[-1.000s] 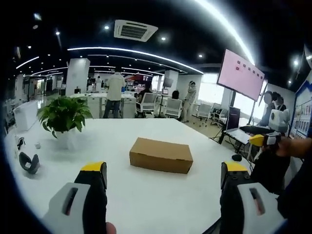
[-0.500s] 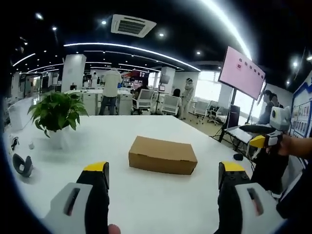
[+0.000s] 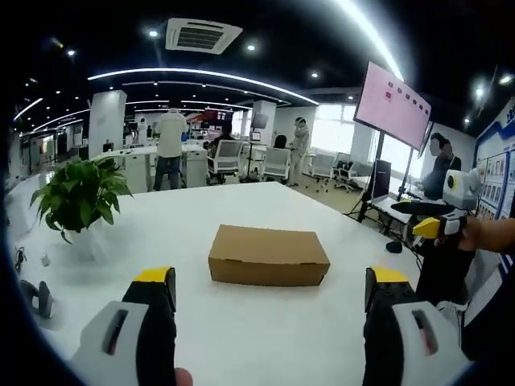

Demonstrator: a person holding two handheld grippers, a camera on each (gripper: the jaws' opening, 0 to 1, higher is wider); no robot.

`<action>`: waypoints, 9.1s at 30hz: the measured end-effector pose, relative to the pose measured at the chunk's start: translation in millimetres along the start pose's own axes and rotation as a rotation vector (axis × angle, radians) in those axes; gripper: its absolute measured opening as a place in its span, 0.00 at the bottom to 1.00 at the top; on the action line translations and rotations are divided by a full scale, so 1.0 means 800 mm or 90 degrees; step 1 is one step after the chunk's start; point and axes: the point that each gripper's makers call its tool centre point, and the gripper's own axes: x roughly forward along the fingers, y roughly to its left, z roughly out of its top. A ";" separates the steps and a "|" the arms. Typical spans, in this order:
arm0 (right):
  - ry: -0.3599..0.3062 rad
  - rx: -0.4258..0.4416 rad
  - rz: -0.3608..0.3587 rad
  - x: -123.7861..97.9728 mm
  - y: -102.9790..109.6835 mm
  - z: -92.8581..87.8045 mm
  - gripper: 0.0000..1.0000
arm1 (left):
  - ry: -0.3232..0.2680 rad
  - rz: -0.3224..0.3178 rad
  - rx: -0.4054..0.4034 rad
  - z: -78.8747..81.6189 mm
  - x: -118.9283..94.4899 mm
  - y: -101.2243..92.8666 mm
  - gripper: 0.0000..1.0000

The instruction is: Operate the shoe box by opening the lid, removing the specified soft item, and placing it in the target area until the item is outside and the box remains undamaged.

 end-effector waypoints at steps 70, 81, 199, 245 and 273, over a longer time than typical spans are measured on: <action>0.079 0.049 -0.105 0.063 -0.074 -0.056 0.94 | 0.114 -0.106 0.085 -0.039 0.159 0.062 0.99; 0.085 0.013 -0.102 0.083 -0.068 -0.069 0.93 | 0.132 -0.113 0.114 -0.047 0.178 0.076 0.95; 0.268 -0.009 -0.136 0.228 -0.125 -0.202 0.59 | 0.214 -0.024 0.129 -0.123 0.304 0.115 0.70; 0.311 -0.043 -0.051 0.207 -0.118 -0.212 0.60 | 0.221 0.120 0.039 -0.157 0.241 0.079 0.70; 0.322 -0.071 -0.011 0.172 -0.095 -0.226 0.60 | 0.203 0.170 0.001 -0.183 0.184 0.044 0.67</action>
